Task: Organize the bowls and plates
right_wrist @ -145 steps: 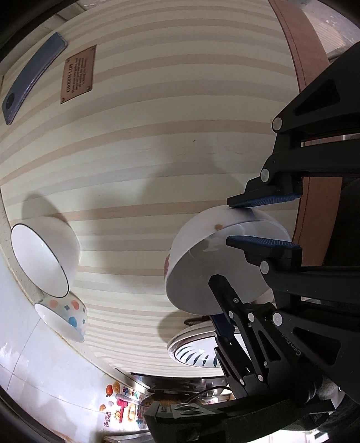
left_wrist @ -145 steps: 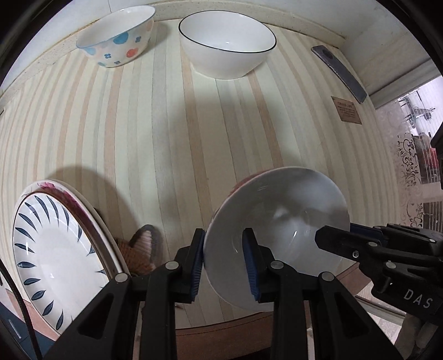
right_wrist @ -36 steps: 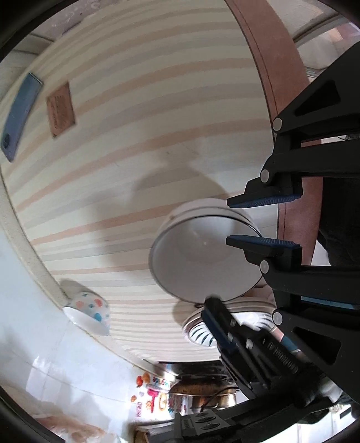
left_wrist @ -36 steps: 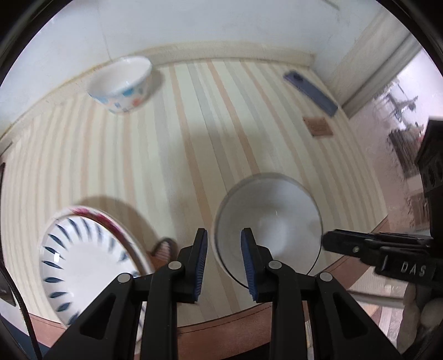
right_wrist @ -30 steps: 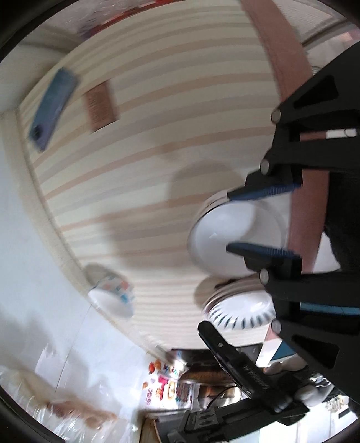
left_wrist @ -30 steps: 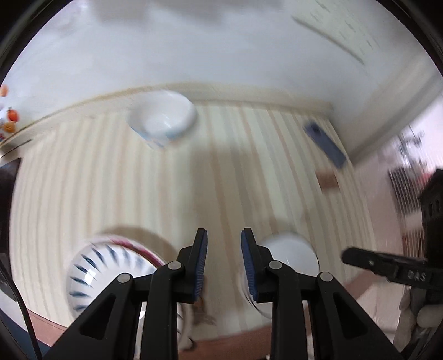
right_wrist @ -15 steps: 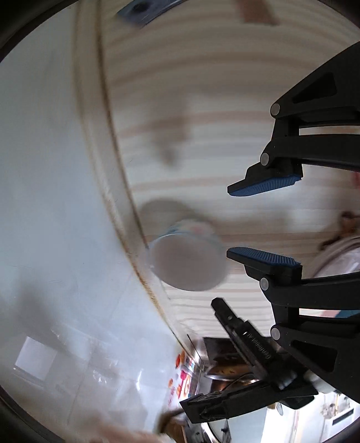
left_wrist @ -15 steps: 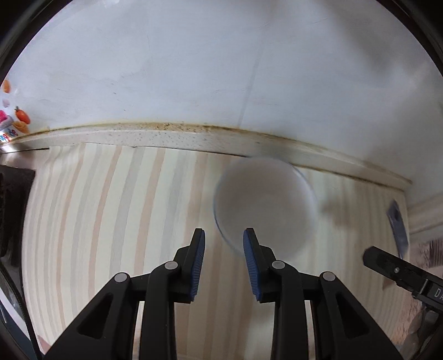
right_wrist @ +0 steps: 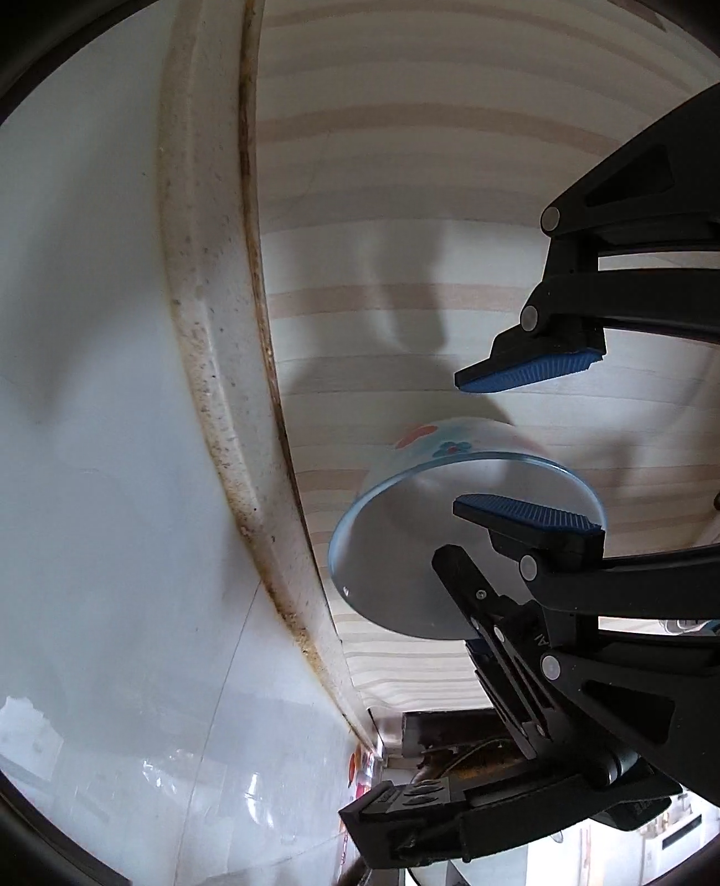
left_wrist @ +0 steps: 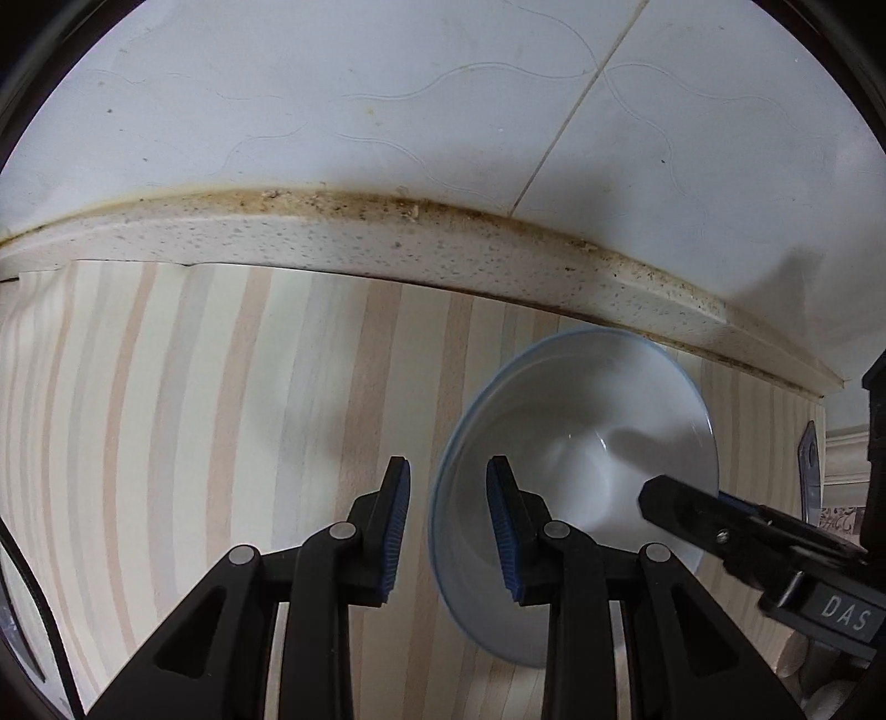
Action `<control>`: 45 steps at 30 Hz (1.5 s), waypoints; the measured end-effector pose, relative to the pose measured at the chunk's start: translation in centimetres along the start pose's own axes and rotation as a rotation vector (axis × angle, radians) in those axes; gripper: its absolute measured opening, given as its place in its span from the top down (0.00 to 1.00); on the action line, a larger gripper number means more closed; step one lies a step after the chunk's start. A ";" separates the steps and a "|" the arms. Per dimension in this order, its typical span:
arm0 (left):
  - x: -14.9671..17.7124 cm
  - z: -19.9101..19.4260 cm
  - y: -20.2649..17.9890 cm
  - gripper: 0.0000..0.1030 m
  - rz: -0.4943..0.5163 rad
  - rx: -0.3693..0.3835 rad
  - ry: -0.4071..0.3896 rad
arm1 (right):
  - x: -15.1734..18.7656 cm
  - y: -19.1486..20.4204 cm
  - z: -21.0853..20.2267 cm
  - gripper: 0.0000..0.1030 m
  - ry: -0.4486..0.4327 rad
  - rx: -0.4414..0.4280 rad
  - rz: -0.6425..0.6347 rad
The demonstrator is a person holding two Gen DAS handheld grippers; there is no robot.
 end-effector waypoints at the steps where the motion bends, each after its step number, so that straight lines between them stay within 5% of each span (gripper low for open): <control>1: 0.0 0.1 0.0 0.75 0.000 0.004 0.000 | 0.0 0.0 0.1 0.60 0.003 -0.003 0.002; 2: 0.0 0.1 0.0 0.75 -0.002 0.013 -0.002 | 0.0 0.0 0.2 0.61 0.006 -0.008 0.003; 4: 0.0 -0.1 -0.2 0.80 -0.007 0.047 -0.018 | 0.1 -0.1 0.4 0.78 0.019 -0.012 -0.002; 7: -0.1 -0.1 -0.2 0.80 -0.001 0.041 -0.022 | 0.3 -0.3 0.3 0.82 0.017 0.006 -0.018; 15: 1.3 -1.6 -0.5 0.80 0.016 0.023 -0.039 | 1.3 0.8 -0.1 0.84 0.010 0.024 -0.042; 26: 4.5 -8.1 -3.9 0.80 0.077 0.046 -0.111 | 5.2 2.2 -5.8 0.84 -0.038 0.030 -0.055; 45: 18.5 -13.6 -11.2 0.80 0.280 0.135 -0.079 | 23.6 -3.1 -16.8 0.84 -0.105 0.093 0.069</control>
Point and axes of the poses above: each gripper's, at about its wrist camera, not at the fingertips, and z roughly the way its jaws point, y to its left, x to its underside, the point moved 4 cm from there along z, roughly the way its jaws point, and after that the axes turned 2 degrees about -z, right-handed, at the moved point
